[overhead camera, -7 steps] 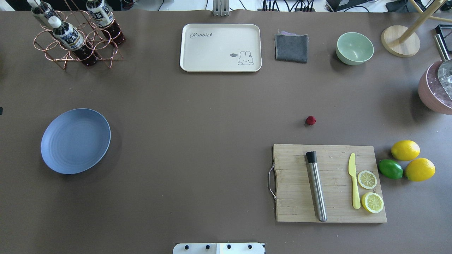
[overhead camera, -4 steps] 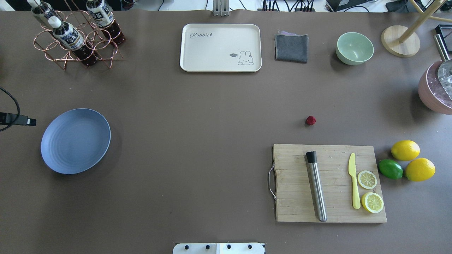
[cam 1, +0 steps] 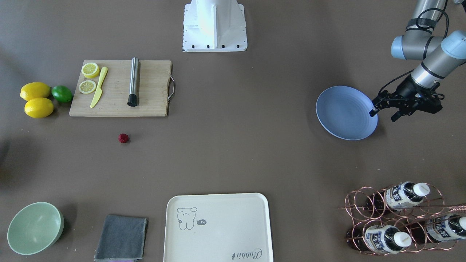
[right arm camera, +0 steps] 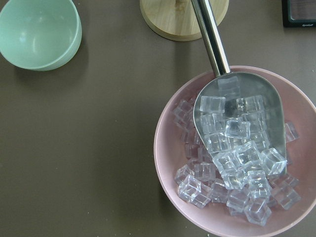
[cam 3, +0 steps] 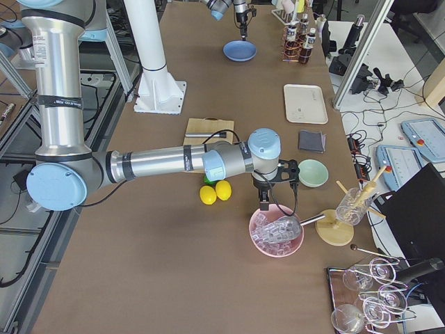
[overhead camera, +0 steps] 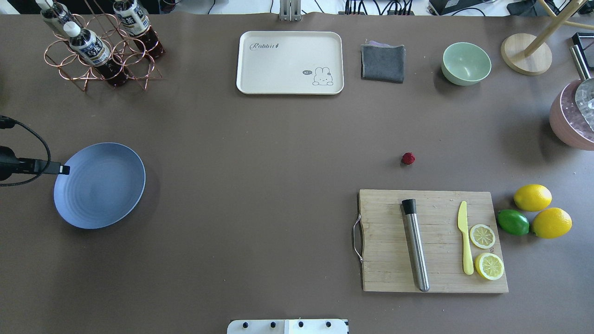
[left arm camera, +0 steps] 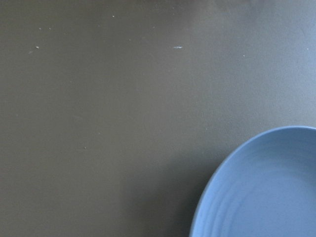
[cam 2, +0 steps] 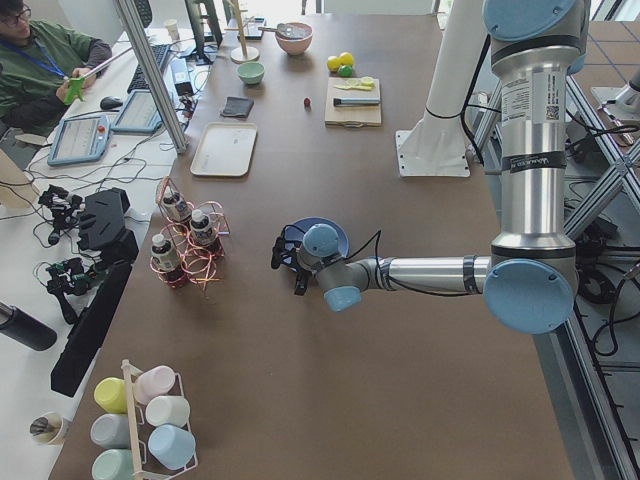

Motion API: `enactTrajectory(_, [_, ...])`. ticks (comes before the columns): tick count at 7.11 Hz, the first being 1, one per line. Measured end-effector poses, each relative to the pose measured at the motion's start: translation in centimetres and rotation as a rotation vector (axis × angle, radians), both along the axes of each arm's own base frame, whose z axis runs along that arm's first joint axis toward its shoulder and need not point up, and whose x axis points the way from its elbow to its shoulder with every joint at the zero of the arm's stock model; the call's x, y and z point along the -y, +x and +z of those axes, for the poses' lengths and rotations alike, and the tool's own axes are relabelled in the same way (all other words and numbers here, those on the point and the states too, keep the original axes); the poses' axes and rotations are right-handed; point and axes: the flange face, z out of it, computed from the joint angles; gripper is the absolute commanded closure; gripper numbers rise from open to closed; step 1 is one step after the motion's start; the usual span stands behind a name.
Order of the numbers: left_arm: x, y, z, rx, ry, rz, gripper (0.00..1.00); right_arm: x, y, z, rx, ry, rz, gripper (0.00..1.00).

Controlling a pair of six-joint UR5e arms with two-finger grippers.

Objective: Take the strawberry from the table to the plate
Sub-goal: 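Move the left gripper toward the blue plate while the right gripper advances toward the strawberry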

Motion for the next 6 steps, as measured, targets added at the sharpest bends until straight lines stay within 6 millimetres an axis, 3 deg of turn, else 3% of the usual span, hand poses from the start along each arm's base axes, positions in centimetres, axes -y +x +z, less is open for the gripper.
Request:
enactTrajectory(1, [-0.1, 0.4, 0.2, 0.004, -0.002, 0.005, 0.09, 0.1, -0.2, -0.2, 0.0, 0.002, 0.0, 0.0])
enactTrajectory(2, [-0.3, 0.8, 0.5, 0.004, -0.001, 0.013, 0.63, 0.3, -0.4, -0.3, 0.0, 0.004, -0.001, 0.0])
enactTrajectory(3, [-0.7, 1.3, 0.7, -0.001, 0.004, 0.024, 1.0, 0.4, -0.4, -0.4, 0.0, 0.006, 0.0, 0.0])
enactTrajectory(6, [-1.1, 1.6, 1.3, -0.011, 0.015, 0.039, 1.0, 0.4, -0.6, -0.7, 0.002, 0.002, 0.005, 0.0])
